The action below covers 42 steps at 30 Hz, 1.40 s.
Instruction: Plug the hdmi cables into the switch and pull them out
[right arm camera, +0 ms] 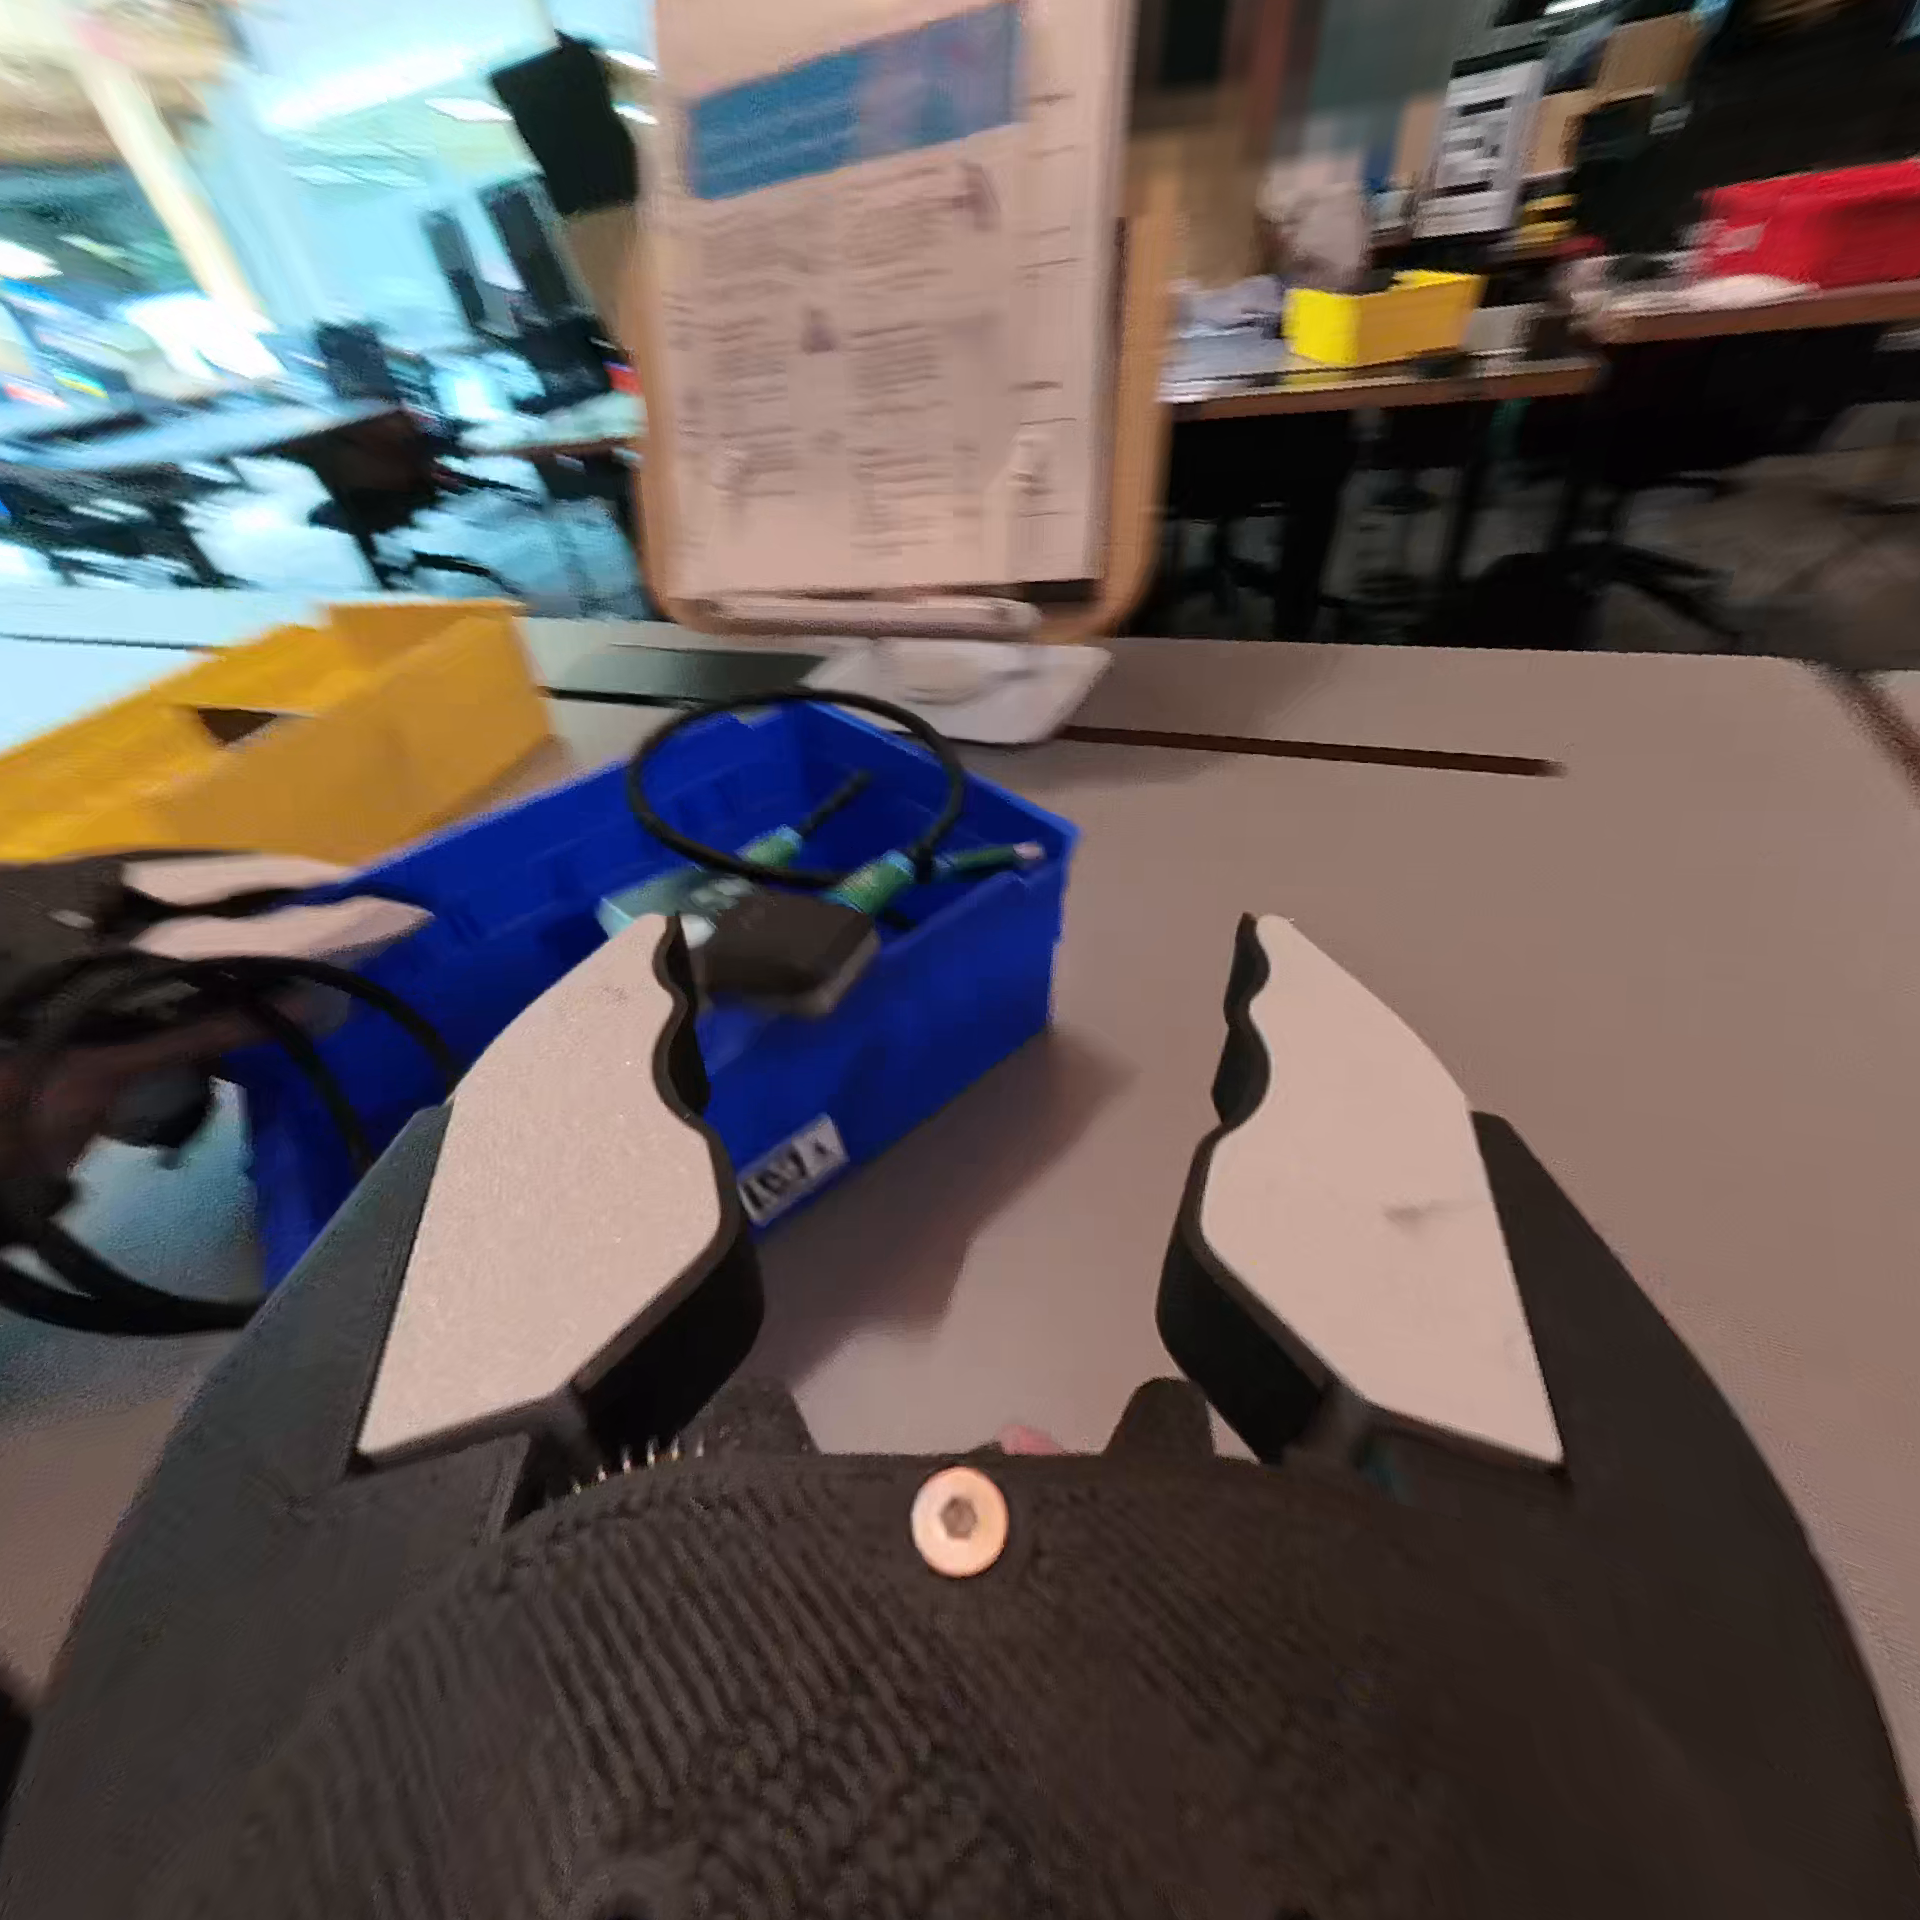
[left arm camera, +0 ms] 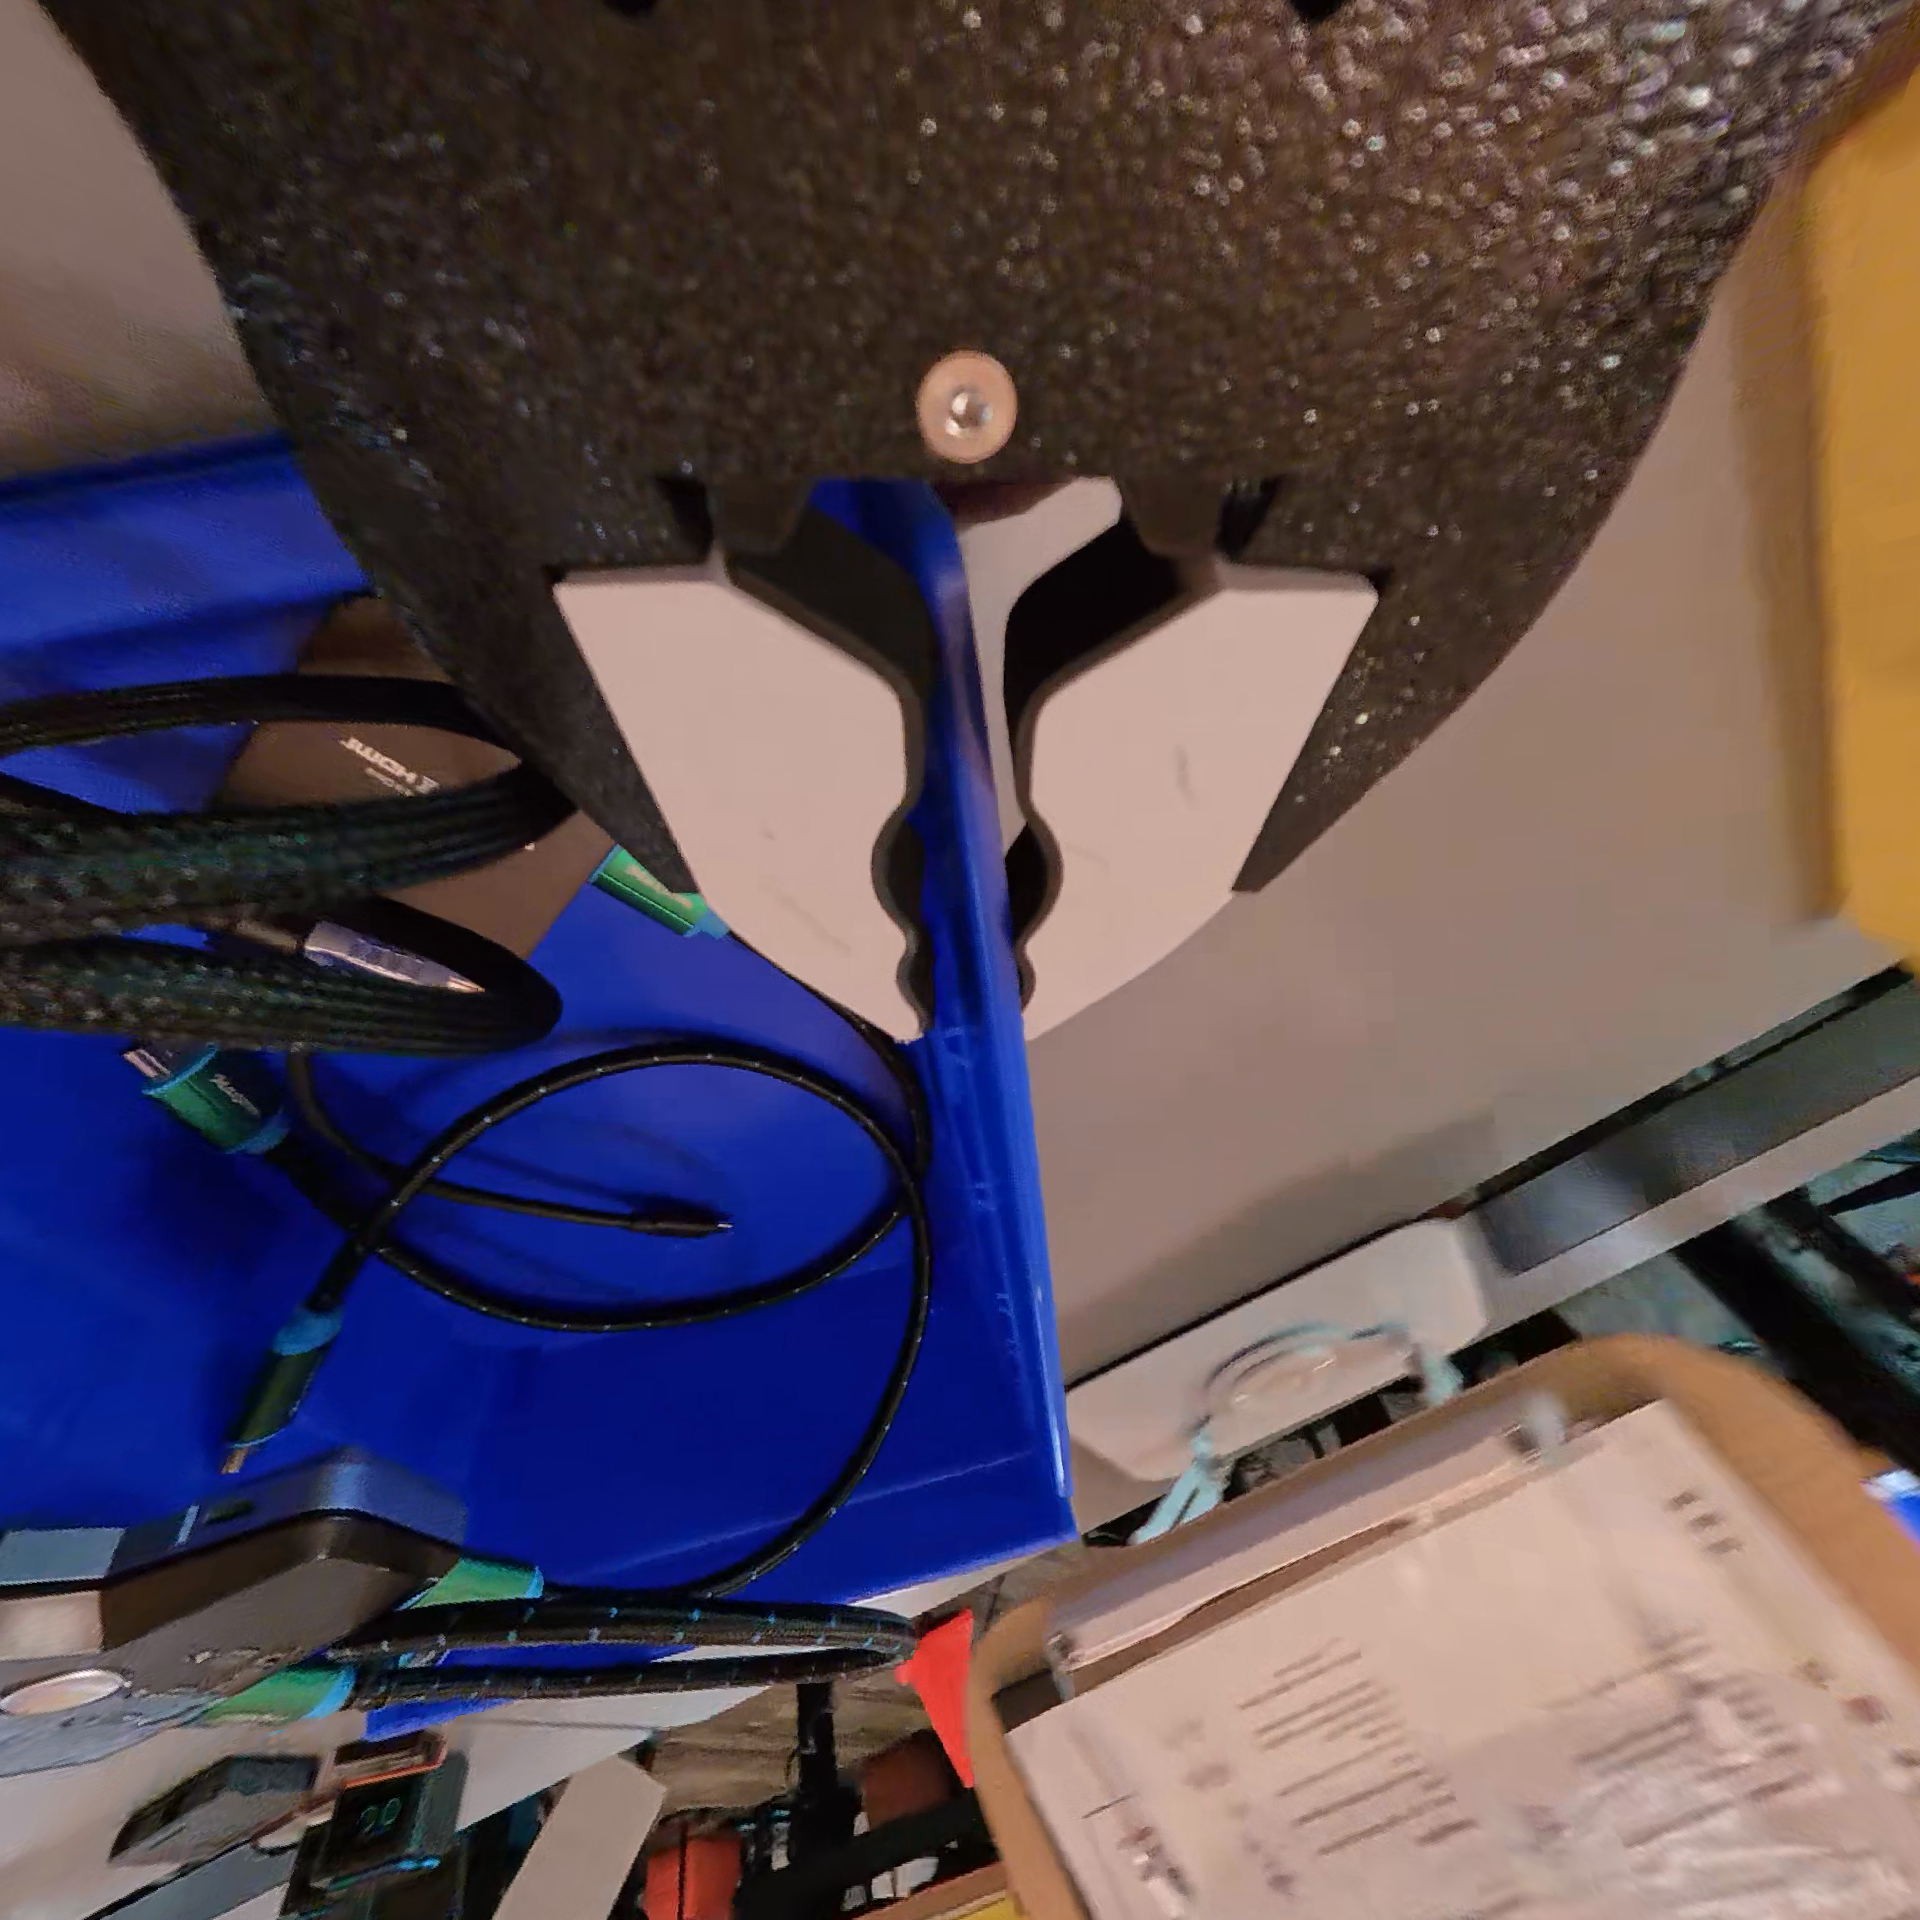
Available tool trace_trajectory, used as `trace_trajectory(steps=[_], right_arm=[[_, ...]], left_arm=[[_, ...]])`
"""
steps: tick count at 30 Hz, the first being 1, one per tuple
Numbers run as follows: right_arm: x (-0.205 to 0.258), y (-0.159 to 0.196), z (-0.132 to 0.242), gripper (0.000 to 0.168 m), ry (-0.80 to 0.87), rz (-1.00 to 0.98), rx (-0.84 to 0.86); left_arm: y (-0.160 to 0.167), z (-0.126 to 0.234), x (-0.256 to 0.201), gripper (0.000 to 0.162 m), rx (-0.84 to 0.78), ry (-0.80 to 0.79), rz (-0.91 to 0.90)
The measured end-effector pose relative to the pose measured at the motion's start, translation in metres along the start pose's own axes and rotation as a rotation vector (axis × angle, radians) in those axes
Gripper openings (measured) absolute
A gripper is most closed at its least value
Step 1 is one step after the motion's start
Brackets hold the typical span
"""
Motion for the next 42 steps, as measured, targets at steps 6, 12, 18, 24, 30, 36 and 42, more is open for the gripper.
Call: trace_trajectory(steps=[6, 12, 18, 24, 30, 36, 42], right_arm=[[0.166, -0.048, -0.059, 0.087, -0.446, 0.022, 0.024], [0.347, -0.069, -0.147, 0.099, -0.716, 0.073, 0.338], [0.421, -0.01, -0.255, 0.106, -0.397, 0.252, 0.649], [0.462, 0.068, -0.302, 0.109, -0.372, 0.217, 0.908], [0.472, 0.094, -0.311, 0.043, -0.366, 0.272, 1.012], [0.442, 0.044, -0.31, 0.041, -0.517, 0.152, 1.0], [0.358, -0.073, -0.277, 0.039, -0.519, 0.103, 0.699]], left_arm=[[0.038, 0.087, 0.02, 0.012, -0.044, -0.109, 0.025], [0.046, 0.096, 0.019, 0.016, -0.16, -0.218, -0.047], [0.046, 0.1, 0.015, 0.019, -0.2, -0.273, -0.152], [0.045, 0.106, 0.015, 0.007, -0.29, -0.262, -0.207], [0.045, 0.104, 0.015, 0.004, -0.274, -0.253, -0.205], [0.045, 0.104, 0.015, 0.003, -0.276, -0.26, -0.221], [0.045, 0.105, 0.014, 0.007, -0.282, -0.291, -0.232]])
Point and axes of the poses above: each gripper's, where its closed fingertips meet, z back along the fingers, y out of its underside, x = y × z across the jaws, the point moved 8 cm from there along z, back along the fingers, and after that the axes turned 15 degrees about y, right-handed, at the moved point
